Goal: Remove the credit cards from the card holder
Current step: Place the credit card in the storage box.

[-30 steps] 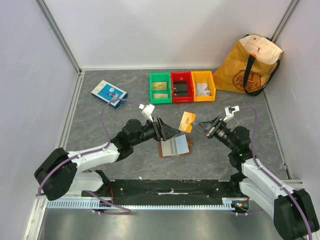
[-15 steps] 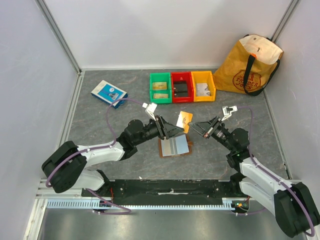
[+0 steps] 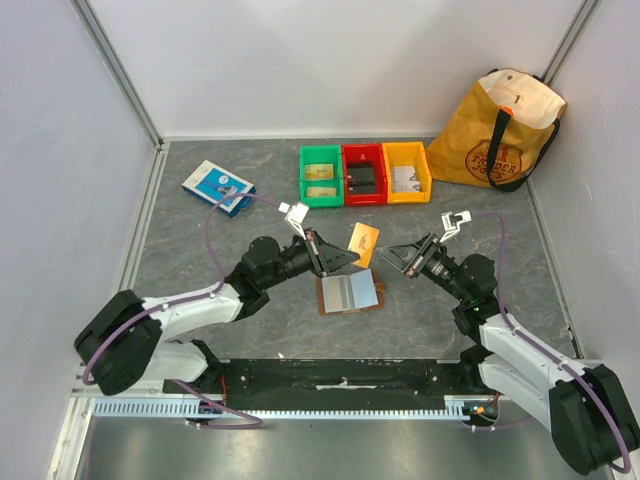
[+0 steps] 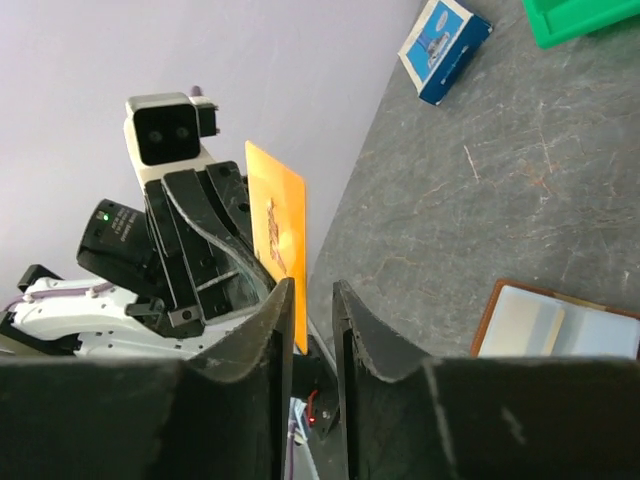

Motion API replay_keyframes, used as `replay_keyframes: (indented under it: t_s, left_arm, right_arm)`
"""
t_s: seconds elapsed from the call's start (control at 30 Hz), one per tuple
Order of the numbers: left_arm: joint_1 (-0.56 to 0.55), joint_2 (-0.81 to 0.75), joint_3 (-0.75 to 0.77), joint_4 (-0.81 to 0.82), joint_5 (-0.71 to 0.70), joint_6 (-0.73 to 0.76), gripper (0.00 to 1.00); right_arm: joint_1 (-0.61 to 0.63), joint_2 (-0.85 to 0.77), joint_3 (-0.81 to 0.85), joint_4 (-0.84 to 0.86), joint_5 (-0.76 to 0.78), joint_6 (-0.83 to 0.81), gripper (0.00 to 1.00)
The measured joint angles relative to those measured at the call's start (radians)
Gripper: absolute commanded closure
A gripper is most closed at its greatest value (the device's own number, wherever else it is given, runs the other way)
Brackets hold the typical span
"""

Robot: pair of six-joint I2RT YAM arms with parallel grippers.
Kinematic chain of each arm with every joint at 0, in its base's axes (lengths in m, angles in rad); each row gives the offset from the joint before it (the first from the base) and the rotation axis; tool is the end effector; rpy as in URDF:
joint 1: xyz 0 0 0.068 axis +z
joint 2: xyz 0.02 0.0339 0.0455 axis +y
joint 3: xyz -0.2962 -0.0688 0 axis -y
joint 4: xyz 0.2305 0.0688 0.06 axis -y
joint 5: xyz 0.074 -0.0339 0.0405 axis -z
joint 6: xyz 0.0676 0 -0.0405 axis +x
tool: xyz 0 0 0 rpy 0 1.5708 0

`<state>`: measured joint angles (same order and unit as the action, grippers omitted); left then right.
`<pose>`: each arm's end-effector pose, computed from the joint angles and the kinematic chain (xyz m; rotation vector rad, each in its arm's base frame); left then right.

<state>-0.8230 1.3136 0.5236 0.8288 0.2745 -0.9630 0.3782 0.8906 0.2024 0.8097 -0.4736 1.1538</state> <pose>0.1827 -0.2240 0.2838 0.1289 1.7721 -1.5765 0.1587 0.0962 0.2600 0.2035 1.6642 1.5479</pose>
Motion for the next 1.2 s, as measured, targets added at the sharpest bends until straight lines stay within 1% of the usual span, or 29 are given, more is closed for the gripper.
replay_keyframes:
  t_s: [0.13, 0.17, 0.2, 0.27, 0.33, 0.37, 0.47, 0.63, 0.7, 0.8, 0.9, 1.0, 1.03, 1.1, 1.13, 1.17, 1.2]
  left_arm:
    - [0.087, -0.097, 0.003, -0.163, 0.084, 0.096, 0.98]
    - [0.107, -0.118, 0.008, -0.208, 0.111, 0.126, 0.98]
    - [0.135, -0.145, 0.026, -0.286, 0.15, 0.175, 0.98]
    - [0.167, -0.177, 0.086, -0.447, 0.213, 0.284, 0.98]
    - [0.173, -0.185, 0.168, -0.612, 0.271, 0.397, 0.98]
    - [0.173, -0.187, 0.226, -0.723, 0.307, 0.477, 0.98]
    - [0.173, -0.195, 0.325, -0.937, 0.37, 0.651, 0.98]
    - [0.173, -0.213, 0.398, -1.202, 0.442, 0.874, 0.98]
    - [0.173, -0.212, 0.418, -1.292, 0.465, 0.943, 0.98]
    - [0.173, -0.207, 0.444, -1.381, 0.489, 1.006, 0.98]
    - [0.173, -0.201, 0.463, -1.432, 0.497, 1.047, 0.98]
    - [0.173, -0.193, 0.473, -1.468, 0.509, 1.077, 0.98]
    - [0.173, -0.191, 0.474, -1.478, 0.515, 1.082, 0.98]
    - [0.173, -0.189, 0.475, -1.49, 0.521, 1.089, 0.98]
    - [0.173, -0.188, 0.475, -1.494, 0.523, 1.092, 0.98]
    - [0.172, -0.187, 0.475, -1.498, 0.523, 1.095, 0.98]
    - [0.171, -0.187, 0.476, -1.504, 0.524, 1.097, 0.97]
  right_arm:
    - [0.0, -0.015, 0.083, -0.164, -0.036, -0.137, 0.44]
    - [0.0, -0.015, 0.115, -0.209, -0.05, -0.179, 0.41]
    - [0.0, -0.015, 0.16, -0.266, -0.072, -0.237, 0.38]
    - [0.0, -0.012, 0.239, -0.352, -0.115, -0.338, 0.34]
    - [0.0, -0.002, 0.319, -0.437, -0.171, -0.447, 0.33]
    - [0.0, 0.008, 0.354, -0.472, -0.199, -0.499, 0.33]
    - [0.0, 0.043, 0.429, -0.554, -0.282, -0.621, 0.34]
    - [0.012, 0.103, 0.489, -0.621, -0.404, -0.734, 0.36]
    - [0.035, 0.128, 0.51, -0.64, -0.453, -0.771, 0.4]
    - [0.08, 0.164, 0.543, -0.678, -0.499, -0.827, 0.43]
    - [0.129, 0.196, 0.566, -0.708, -0.524, -0.875, 0.45]
    - [0.175, 0.227, 0.57, -0.726, -0.54, -0.908, 0.51]
    - [0.189, 0.24, 0.571, -0.729, -0.545, -0.916, 0.55]
    - [0.206, 0.264, 0.571, -0.73, -0.552, -0.927, 0.68]
    - [0.214, 0.276, 0.571, -0.731, -0.555, -0.933, 0.77]
    - [0.219, 0.285, 0.571, -0.732, -0.558, -0.937, 0.95]
    - [0.223, 0.291, 0.571, -0.734, -0.561, -0.938, 1.0]
